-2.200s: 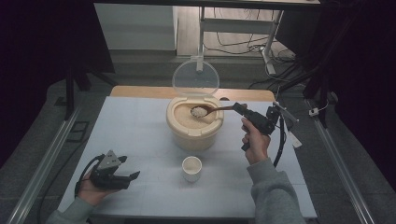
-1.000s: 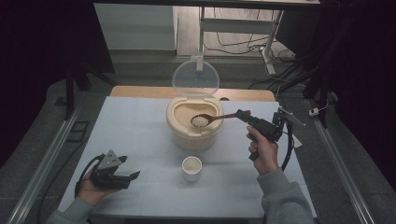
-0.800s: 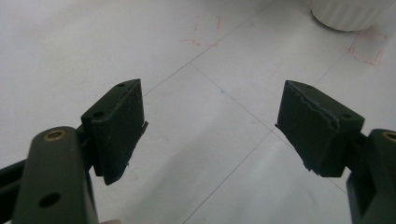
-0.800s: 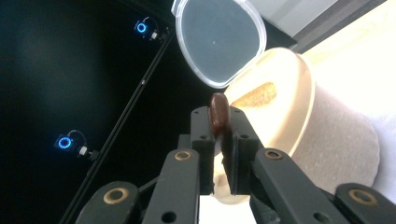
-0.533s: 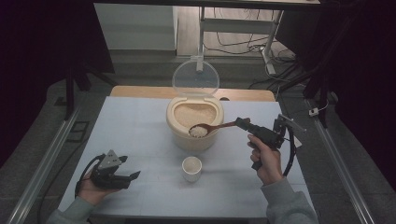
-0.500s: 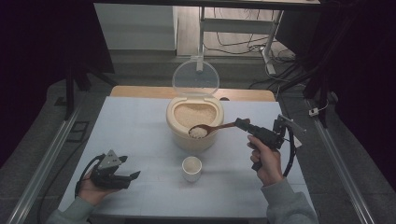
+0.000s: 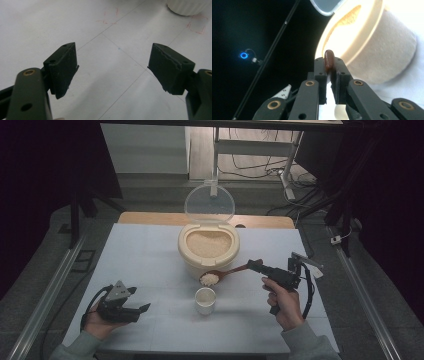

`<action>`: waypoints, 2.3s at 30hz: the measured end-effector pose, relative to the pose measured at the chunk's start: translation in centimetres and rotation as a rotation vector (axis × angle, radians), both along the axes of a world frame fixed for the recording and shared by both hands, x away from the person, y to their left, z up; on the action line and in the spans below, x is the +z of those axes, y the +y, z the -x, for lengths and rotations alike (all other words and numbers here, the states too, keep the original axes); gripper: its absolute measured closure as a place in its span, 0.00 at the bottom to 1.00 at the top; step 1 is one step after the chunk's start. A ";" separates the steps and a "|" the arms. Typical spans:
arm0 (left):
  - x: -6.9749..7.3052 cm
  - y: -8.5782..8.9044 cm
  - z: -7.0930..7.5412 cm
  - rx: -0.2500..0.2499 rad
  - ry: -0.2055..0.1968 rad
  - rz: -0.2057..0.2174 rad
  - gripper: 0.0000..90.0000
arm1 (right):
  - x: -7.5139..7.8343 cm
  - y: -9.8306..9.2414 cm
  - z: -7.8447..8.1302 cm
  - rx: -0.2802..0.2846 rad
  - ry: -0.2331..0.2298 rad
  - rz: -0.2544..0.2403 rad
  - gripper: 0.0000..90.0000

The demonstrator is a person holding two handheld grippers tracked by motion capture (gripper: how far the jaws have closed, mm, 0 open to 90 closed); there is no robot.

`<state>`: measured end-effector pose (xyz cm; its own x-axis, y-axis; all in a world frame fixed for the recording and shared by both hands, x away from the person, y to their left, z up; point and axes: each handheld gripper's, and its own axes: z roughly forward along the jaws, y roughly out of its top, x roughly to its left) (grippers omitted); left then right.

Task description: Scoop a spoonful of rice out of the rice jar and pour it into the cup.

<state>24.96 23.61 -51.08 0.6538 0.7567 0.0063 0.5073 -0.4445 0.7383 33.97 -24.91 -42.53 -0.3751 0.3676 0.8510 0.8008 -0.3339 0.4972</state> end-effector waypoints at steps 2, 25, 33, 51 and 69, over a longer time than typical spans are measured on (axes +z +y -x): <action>0.0 0.0 0.0 0.001 0.000 -0.001 0.25 | -0.4 0.1 0.1 0.006 0.008 0.025 0.93; -0.1 0.1 0.0 0.001 0.001 -0.003 0.25 | 0.6 2.3 0.4 0.016 -0.117 0.320 0.93; -0.1 0.0 0.0 0.001 0.000 -0.004 0.25 | 1.5 3.1 1.6 0.043 -0.274 0.405 0.93; -0.1 0.1 0.0 0.007 0.000 -0.002 0.25 | 2.5 1.7 2.9 0.068 -0.444 0.387 0.93; -0.1 0.1 -0.1 0.009 0.003 -0.002 0.25 | 3.5 -2.6 2.9 0.084 -0.436 0.435 0.93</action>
